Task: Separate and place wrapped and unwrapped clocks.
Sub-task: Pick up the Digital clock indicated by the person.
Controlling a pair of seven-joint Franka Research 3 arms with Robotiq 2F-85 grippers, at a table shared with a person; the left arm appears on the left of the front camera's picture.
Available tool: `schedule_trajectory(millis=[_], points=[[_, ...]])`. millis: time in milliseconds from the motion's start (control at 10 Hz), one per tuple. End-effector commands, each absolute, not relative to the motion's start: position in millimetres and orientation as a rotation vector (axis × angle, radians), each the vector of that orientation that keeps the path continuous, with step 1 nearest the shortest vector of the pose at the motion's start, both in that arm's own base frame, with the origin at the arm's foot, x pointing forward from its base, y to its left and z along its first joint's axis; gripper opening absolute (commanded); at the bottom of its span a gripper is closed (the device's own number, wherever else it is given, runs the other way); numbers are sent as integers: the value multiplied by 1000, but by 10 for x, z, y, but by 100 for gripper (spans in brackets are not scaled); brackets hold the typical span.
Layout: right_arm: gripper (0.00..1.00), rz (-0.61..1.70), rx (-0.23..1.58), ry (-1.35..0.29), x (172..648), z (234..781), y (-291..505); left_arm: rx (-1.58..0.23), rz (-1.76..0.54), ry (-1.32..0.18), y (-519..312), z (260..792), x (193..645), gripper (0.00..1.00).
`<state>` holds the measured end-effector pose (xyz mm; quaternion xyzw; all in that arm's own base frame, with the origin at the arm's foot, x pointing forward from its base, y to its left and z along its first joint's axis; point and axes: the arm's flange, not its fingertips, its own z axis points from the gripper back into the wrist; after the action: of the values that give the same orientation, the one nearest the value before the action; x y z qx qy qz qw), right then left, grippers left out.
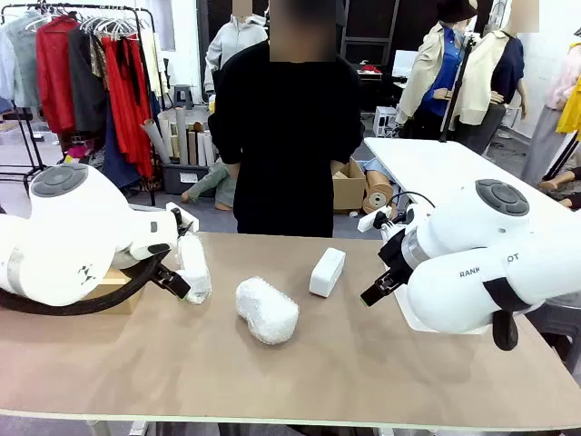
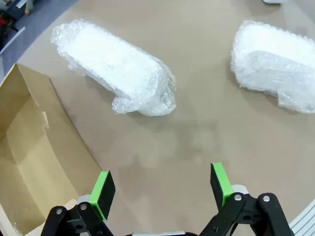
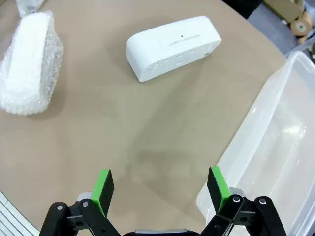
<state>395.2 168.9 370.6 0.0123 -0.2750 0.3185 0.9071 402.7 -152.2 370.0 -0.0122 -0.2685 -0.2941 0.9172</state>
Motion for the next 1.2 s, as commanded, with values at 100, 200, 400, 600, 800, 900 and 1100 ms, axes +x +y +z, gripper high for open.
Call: schedule_trajectory(millis=[100, 200, 400, 600, 800, 900, 1100], points=[[100, 658, 25, -568, 3952, 3708, 1689, -25, -605, -553, -1522, 3701, 4027, 100], [100, 658, 25, -568, 3952, 3708, 1689, -25, -605, -553, -1522, 3701, 4027, 100], [100, 658, 25, -568, 3952, 3708, 1689, -25, -605, -553, -1522, 3701, 4027, 100], [100, 658, 25, -568, 3952, 3708, 1689, -25, -605, -553, -1522, 3701, 4027, 100], [100, 658, 25, -568, 3952, 3708, 1689, -25, -605, -553, -1522, 3701, 4027, 100], [100, 658, 25, -568, 3952, 3708, 1689, -25, -605, -553, -1522, 3701, 4027, 100], [100, 658, 25, -568, 3952, 3708, 1689, -25, -605, -553, -1522, 3701, 4027, 100]])
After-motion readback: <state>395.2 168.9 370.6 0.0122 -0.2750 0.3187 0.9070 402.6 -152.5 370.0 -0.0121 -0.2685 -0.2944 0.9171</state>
